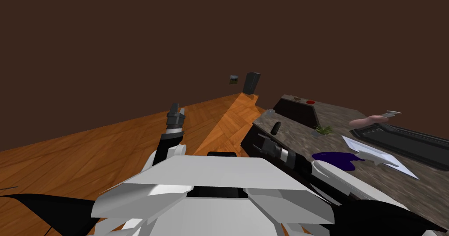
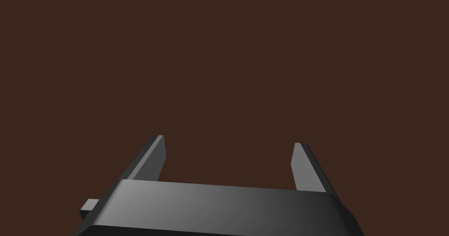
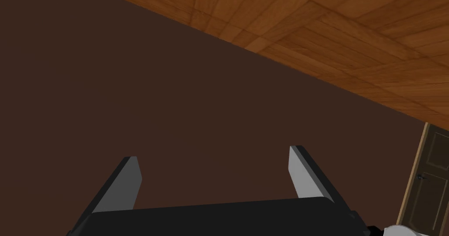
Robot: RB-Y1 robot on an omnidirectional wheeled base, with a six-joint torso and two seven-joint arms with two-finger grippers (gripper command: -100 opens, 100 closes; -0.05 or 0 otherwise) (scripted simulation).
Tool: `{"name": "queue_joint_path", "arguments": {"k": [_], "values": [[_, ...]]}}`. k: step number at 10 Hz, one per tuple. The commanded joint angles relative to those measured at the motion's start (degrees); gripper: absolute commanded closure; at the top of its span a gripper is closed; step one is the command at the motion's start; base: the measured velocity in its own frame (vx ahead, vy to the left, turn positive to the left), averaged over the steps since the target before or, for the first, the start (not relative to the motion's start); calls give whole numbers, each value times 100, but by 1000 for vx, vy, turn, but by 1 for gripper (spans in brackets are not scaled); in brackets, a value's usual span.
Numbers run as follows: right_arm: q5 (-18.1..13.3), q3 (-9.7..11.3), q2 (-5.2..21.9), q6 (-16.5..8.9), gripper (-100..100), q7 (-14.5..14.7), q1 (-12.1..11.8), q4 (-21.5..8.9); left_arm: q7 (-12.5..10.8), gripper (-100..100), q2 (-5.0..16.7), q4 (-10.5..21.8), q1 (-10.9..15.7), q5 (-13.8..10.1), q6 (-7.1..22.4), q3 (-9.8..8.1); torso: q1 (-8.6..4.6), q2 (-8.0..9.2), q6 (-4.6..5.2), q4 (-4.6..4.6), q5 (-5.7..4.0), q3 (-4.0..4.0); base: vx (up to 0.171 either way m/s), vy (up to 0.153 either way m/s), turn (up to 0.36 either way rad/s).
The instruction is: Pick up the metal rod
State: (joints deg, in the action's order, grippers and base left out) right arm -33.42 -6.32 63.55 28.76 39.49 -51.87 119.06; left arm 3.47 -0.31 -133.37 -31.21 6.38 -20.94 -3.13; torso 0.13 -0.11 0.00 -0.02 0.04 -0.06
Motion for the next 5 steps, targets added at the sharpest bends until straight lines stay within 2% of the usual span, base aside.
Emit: {"name": "queue_joint_path", "arguments": {"k": [1,2,3,4,5], "values": [[-234,-41,286,88,-100,118,-171,-140,0,0,0,0,0,0,0,0,0,0,0,0,0,0,44,56,30],[-234,-41,358,88,-100,118,-171,-140,0,0,0,0,0,0,0,0,2,-3,0,-1,1,-2,34,44,13],[-446,-58,597,143,-100,205,-313,-262,0,0,0,0,0,0,0,0,0,0,0,0,0,0,53,33,31],[-446,-58,631,143,-100,205,-313,-262,0,0,0,0,0,0,0,0,-5,-4,1,-1,-1,-2,56,26,13],[-658,-74,836,201,-100,284,-453,-394,0,0,0,0,0,0,0,0,-7,-7,0,-1,-2,-4,63,29,34]]}}
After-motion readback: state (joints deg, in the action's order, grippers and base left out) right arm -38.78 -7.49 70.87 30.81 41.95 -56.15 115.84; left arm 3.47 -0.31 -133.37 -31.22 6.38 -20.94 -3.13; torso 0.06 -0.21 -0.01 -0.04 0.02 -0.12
